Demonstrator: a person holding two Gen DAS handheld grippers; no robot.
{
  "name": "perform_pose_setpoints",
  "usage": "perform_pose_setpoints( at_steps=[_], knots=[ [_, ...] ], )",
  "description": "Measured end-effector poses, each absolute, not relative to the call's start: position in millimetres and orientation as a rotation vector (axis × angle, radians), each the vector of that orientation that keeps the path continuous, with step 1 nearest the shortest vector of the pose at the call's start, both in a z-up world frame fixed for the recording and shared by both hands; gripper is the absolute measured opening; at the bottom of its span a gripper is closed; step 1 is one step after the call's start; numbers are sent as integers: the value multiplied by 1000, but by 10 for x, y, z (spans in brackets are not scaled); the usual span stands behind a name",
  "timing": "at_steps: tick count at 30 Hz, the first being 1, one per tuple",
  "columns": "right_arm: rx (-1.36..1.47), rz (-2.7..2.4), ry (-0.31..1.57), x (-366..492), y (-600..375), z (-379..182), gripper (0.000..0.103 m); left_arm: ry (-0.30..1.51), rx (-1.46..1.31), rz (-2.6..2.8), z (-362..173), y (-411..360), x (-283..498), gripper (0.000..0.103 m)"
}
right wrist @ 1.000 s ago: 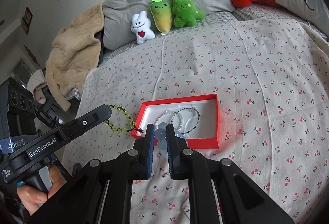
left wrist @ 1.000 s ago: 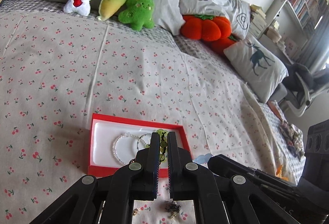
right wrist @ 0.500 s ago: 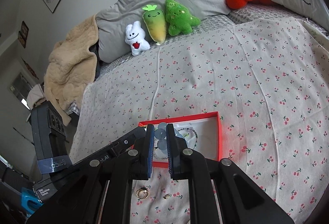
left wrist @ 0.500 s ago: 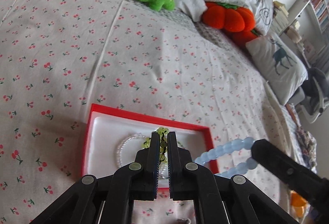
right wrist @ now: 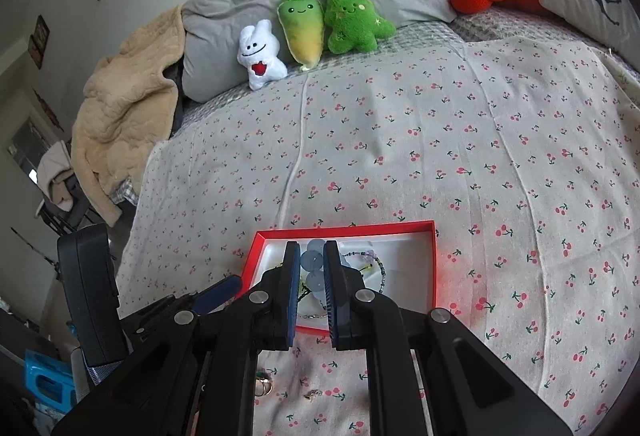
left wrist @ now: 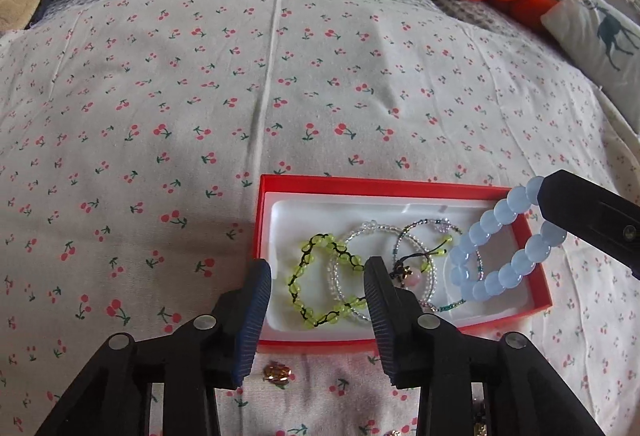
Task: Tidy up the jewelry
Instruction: 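Open the left tool to drop the green strand while the right tool lowers and releases the blue bracelet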
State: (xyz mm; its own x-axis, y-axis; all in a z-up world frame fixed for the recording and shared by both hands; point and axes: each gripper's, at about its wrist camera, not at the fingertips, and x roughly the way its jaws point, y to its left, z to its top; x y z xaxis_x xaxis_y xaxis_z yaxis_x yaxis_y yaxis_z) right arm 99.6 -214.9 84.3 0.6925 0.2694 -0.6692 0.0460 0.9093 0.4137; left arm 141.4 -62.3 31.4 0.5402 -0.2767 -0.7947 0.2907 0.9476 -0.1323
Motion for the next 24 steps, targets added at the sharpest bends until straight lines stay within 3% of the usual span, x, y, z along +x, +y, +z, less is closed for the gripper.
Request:
perform_pose_setpoints(
  at_steps=[6, 24],
  knots=[
    [416, 166, 805, 1083, -2011, 842, 12, 940, 30, -293, 332, -457, 1388, 56],
    [301, -61, 883, 1330, -2312, 415, 12, 994, 33, -276, 201, -379, 1372, 56]
  ],
)
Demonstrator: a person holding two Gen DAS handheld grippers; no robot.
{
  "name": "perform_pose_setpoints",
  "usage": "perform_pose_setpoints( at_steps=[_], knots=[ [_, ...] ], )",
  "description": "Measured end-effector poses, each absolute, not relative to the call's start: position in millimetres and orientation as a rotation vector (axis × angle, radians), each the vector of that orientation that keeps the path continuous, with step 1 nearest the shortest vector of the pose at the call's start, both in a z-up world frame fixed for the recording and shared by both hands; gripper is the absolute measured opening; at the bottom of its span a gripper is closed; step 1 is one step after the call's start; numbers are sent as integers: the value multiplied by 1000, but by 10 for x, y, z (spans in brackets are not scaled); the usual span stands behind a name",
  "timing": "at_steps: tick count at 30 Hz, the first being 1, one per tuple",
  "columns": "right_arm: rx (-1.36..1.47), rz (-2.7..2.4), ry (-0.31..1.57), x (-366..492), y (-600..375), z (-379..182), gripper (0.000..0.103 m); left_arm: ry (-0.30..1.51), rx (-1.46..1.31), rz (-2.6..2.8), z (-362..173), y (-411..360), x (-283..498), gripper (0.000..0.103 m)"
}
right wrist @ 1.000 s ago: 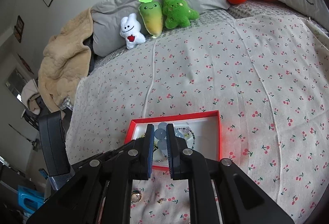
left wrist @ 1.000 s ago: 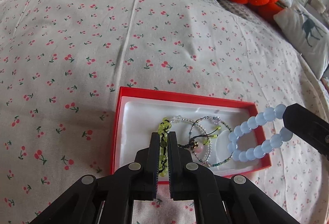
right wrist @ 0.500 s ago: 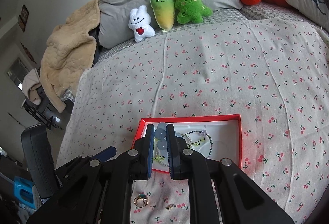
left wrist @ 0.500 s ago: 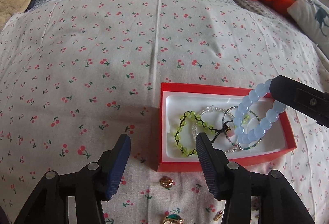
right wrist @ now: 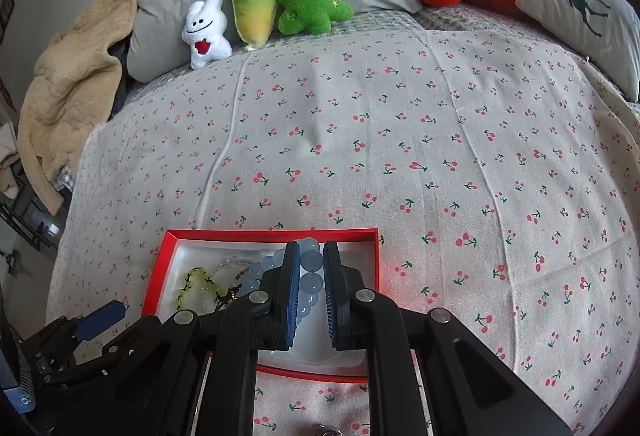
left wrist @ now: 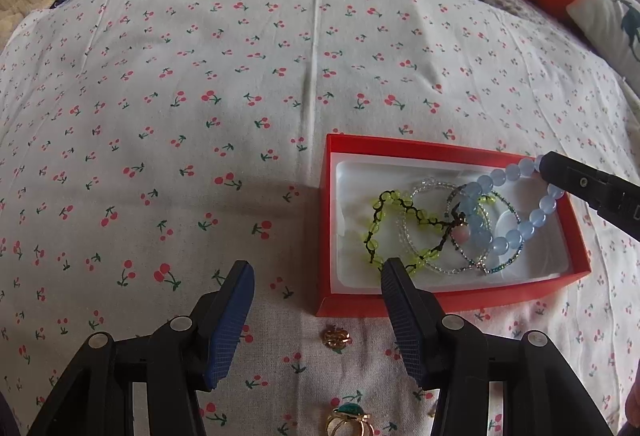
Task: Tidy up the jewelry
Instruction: 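Open the left tool to drop the green strand while the right tool lowers and releases the blue bracelet, then withdraw both tools from the box toward the gold rings and black flower ring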
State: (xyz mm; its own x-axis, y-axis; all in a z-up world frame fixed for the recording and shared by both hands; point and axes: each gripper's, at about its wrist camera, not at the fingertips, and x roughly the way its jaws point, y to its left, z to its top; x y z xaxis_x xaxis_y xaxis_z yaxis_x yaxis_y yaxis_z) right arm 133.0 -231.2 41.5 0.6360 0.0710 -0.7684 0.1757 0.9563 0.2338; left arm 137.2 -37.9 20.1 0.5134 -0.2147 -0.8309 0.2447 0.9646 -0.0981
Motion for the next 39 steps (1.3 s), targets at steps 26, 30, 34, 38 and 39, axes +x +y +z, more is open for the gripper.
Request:
perform_pose_setpoints(
  at_steps=[26, 30, 34, 38, 39],
  knots=[
    [159, -58, 969, 493, -2236, 433, 67, 1091, 78, -313, 107, -57, 826, 90],
    [146, -16, 1013, 328, -2172, 344, 67, 1124, 97, -313, -15, 75, 735, 90],
    [115, -4, 1032, 184, -2121, 281, 67, 1130, 132, -299, -104, 202, 664, 90],
    [54, -2, 1045, 60, -2056, 196, 68, 1131, 143, -318, -164, 280, 580, 90],
    [35, 1, 1049, 34, -2037, 168, 68, 1129, 150, -324, -180, 290, 557, 90]
  ],
)
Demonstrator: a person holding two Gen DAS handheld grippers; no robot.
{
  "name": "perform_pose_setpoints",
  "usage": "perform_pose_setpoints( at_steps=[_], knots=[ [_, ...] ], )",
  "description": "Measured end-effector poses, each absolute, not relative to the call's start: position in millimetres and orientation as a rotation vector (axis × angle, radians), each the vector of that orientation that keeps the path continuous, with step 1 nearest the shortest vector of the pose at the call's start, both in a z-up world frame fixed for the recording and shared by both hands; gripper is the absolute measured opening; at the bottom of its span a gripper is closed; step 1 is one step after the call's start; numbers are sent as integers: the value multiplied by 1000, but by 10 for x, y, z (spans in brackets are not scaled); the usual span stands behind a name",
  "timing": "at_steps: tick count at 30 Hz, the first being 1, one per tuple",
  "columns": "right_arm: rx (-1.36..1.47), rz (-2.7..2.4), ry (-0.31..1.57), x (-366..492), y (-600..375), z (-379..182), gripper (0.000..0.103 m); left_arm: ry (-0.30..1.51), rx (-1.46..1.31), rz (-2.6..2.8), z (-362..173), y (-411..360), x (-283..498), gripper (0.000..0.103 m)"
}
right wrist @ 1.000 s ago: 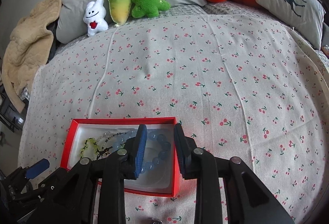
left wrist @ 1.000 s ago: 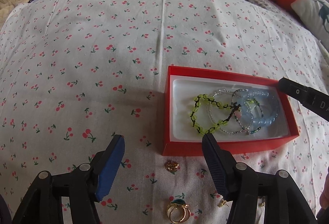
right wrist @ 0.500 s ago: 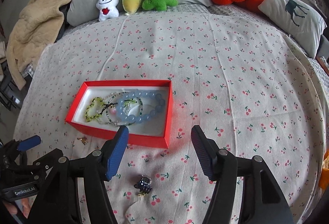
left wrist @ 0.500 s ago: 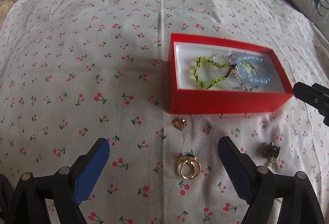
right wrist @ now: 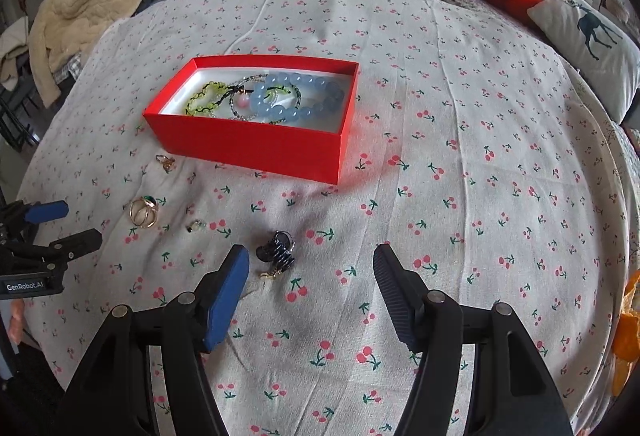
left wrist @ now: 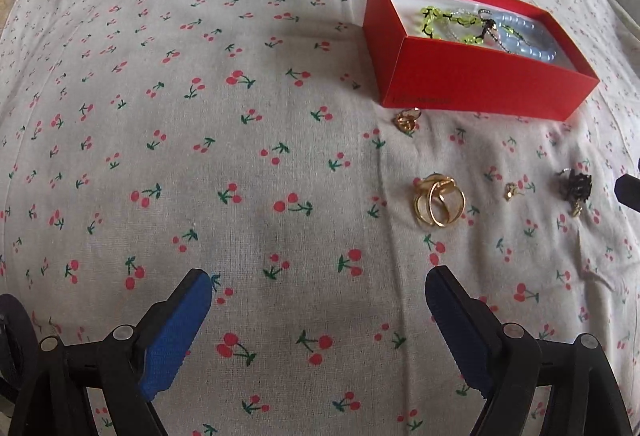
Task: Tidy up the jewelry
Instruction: 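Withdraw both tools from the box toward the gold rings and black flower ring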
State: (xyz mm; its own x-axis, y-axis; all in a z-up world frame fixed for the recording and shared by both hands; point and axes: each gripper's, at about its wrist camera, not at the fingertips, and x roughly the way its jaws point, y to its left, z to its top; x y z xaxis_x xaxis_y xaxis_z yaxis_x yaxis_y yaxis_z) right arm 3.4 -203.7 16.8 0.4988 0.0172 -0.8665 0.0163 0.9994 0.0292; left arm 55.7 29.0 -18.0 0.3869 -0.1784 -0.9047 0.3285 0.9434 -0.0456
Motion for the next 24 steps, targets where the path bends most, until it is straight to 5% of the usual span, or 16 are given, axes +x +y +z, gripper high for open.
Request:
perform_pose_setpoints(
  at_steps=[9, 13, 24],
  knots=[
    [-67, 53, 1115, -104, -1921, -180, 68, 1067, 206, -411, -371, 197, 397, 91],
    [-42, 60, 1117, -62, -1945, -240, 70, 1034, 251, -411, -449, 102, 382, 102],
    [47, 81, 1068, 98, -1973, -223, 71, 995, 253, -363, -499, 33, 404, 103]
  ],
)
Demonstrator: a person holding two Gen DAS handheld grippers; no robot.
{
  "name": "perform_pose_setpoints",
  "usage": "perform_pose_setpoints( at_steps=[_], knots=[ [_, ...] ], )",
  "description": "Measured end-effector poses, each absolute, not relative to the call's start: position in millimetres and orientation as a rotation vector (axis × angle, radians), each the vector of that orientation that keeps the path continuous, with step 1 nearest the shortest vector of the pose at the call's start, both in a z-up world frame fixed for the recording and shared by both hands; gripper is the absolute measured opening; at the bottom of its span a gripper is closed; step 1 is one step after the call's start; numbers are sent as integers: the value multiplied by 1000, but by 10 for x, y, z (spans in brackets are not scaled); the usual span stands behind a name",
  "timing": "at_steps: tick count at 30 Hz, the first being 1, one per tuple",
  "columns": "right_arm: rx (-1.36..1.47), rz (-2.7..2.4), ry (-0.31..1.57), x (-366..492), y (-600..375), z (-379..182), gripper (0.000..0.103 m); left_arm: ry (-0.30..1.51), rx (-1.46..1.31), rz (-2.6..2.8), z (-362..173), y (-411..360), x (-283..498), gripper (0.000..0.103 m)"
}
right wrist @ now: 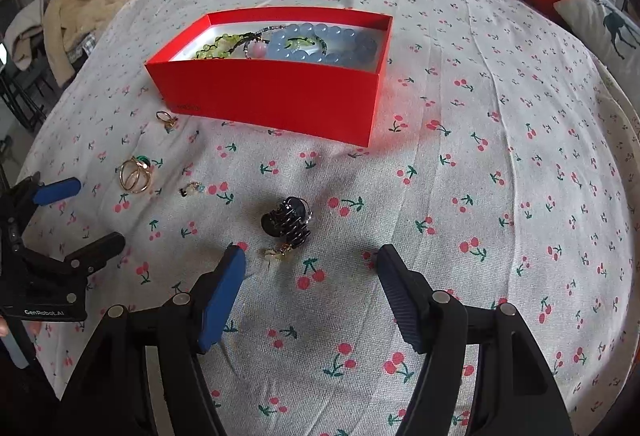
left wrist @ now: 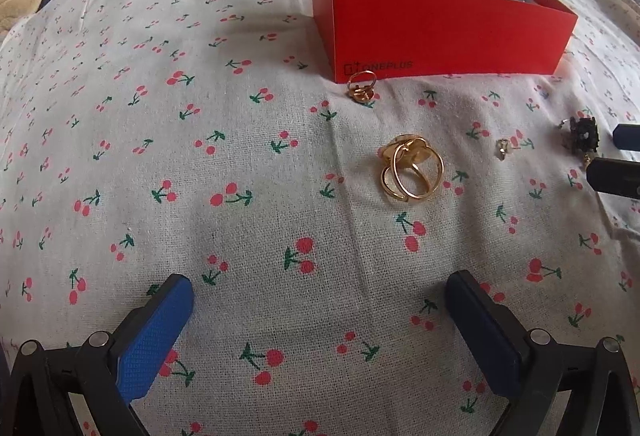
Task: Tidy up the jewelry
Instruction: 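Withdraw both tools from the box toward the gold rings and black flower ring, then close the right tool on the black flower ring, then close the left tool on the gold double ring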
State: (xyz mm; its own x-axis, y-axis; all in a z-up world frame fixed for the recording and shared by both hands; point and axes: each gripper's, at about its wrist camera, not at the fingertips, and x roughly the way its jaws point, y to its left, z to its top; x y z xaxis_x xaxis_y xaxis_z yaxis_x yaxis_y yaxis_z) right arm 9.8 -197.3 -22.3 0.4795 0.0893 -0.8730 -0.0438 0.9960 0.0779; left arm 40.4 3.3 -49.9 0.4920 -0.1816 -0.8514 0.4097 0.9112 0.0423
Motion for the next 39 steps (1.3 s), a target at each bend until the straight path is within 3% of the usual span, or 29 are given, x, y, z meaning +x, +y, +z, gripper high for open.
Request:
perform_pose_setpoints(
  at_steps=[7, 9, 15, 17, 20, 21, 27, 32, 39],
  knots=[
    [85, 87, 1039, 153, -1986, -192, 70, 978, 235, -337, -510, 34, 395, 103],
    [78, 83, 1034, 165, -1987, -191, 64, 973, 237, -342, -513, 38, 390, 103],
    [64, 118, 1018, 185, -1957, -192, 40, 966, 264, -369, -479, 4, 390, 103],
    [63, 126, 1020, 194, -1948, -190, 26, 957, 275, -390, -454, -24, 380, 103],
    [52, 128, 1019, 204, -1938, -173, 14, 946, 295, -433, -414, -88, 353, 101],
    [47, 129, 1016, 204, -1937, -163, 14, 941, 306, -437, -402, -113, 343, 100],
    [61, 143, 994, 178, -1978, -46, 14, 918, 261, -482, -289, -180, 345, 83],
    [80, 141, 975, 114, -2050, 55, 14, 940, 189, -536, -256, -211, 422, 53],
    [104, 133, 969, 51, -2148, 107, 14, 964, 197, -542, -310, -335, 478, 35]
  ],
)
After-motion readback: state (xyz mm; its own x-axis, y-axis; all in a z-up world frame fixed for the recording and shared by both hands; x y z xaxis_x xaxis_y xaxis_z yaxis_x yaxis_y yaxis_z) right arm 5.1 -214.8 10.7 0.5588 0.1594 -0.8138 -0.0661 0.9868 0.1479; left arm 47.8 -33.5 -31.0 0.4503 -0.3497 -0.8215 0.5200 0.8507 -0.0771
